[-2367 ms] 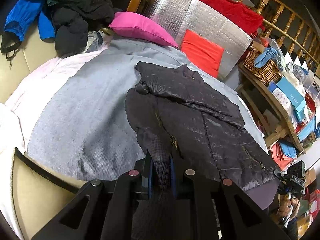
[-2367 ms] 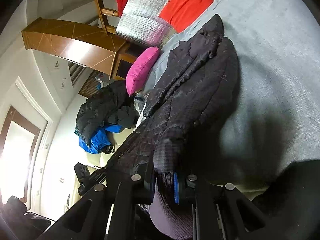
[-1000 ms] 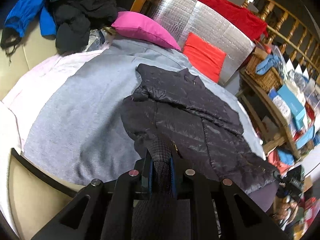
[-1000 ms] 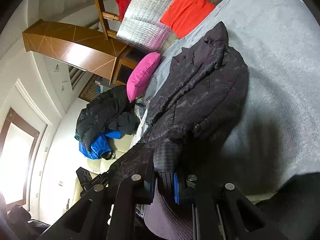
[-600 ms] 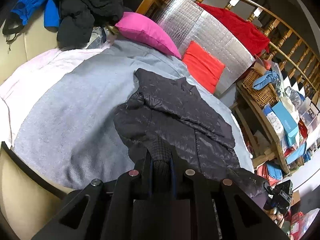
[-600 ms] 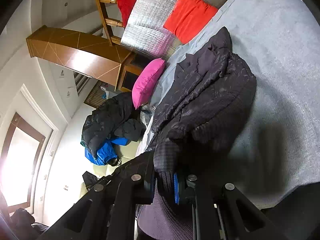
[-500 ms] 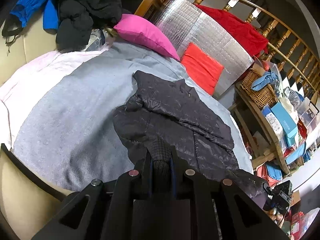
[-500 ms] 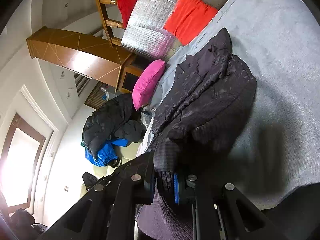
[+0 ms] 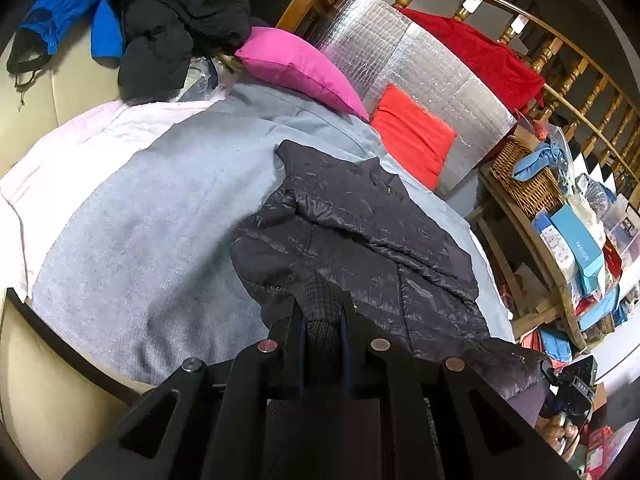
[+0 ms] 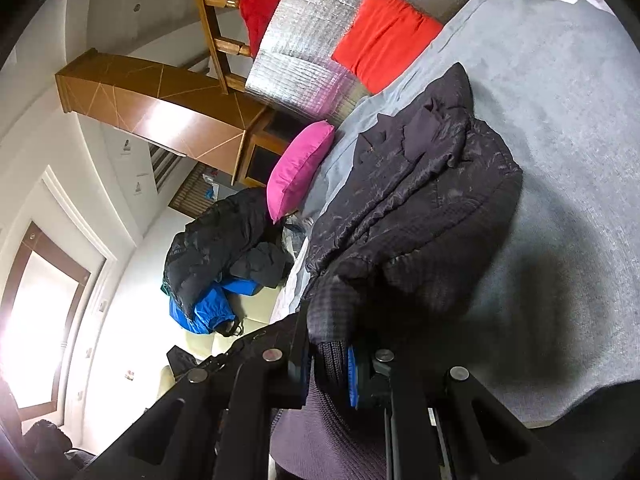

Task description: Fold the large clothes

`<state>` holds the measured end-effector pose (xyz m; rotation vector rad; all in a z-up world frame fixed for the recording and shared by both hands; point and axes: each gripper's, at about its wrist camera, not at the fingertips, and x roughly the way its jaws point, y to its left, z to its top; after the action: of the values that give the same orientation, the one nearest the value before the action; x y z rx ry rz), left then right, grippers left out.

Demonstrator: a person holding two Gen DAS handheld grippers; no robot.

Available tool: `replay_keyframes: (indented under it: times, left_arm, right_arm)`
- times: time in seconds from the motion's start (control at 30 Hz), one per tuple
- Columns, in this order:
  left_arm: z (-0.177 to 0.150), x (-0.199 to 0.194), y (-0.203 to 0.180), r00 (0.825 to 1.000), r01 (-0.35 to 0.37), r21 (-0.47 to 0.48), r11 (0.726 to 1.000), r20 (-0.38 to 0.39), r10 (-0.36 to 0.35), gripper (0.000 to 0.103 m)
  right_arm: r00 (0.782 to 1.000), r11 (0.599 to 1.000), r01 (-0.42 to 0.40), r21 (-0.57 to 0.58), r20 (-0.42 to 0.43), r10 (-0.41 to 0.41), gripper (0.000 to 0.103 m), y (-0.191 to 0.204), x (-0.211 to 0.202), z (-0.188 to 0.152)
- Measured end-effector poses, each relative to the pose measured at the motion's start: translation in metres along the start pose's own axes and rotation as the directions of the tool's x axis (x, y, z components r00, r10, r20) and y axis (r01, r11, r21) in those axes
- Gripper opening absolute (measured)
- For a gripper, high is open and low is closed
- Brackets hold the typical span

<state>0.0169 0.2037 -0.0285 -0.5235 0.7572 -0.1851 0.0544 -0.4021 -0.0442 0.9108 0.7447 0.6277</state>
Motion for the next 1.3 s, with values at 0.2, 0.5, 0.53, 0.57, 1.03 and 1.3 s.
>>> replay_keyframes:
  times: [0.2,0.5,0.53,0.57,1.03,1.3]
  left_arm:
    - [-0.001,0.001,0.003,1.0,0.001,0.004,1.0,0.002,-0.001,0.015]
    - [-0.003,0.001,0.001,1.0,-0.009,0.021,1.0,-0.002,0.009,0.015]
    - [-0.003,0.002,-0.001,1.0,-0.017,0.025,1.0,-0.003,0.017,0.015]
    - [-0.002,0.002,-0.002,1.0,-0.027,0.029,0.999,-0.004,0.027,0.015]
    - [-0.003,0.004,-0.019,0.996,-0.084,0.073,0.994,0.003,0.084,0.015]
    - [-0.003,0.004,-0.018,0.996,-0.088,0.076,0.993,0.002,0.088,0.015]
  right_arm:
    - [1.0,1.0,0.016,-0.006,0.003,-0.016,0.015,0.004,0.001,-0.001]
    - [1.0,1.0,0.023,-0.002,0.004,-0.023,0.015,0.004,0.003,-0.003]
    - [1.0,1.0,0.023,-0.003,0.004,-0.023,0.015,0.005,0.003,-0.003]
    - [1.0,1.0,0.021,-0.004,0.005,-0.021,0.015,0.005,0.003,-0.003]
    - [1.0,1.0,0.03,-0.006,0.002,-0.03,0.015,0.008,0.011,0.002]
    - [0.999,0.999,0.047,-0.003,0.004,-0.047,0.015,0.01,0.012,0.0]
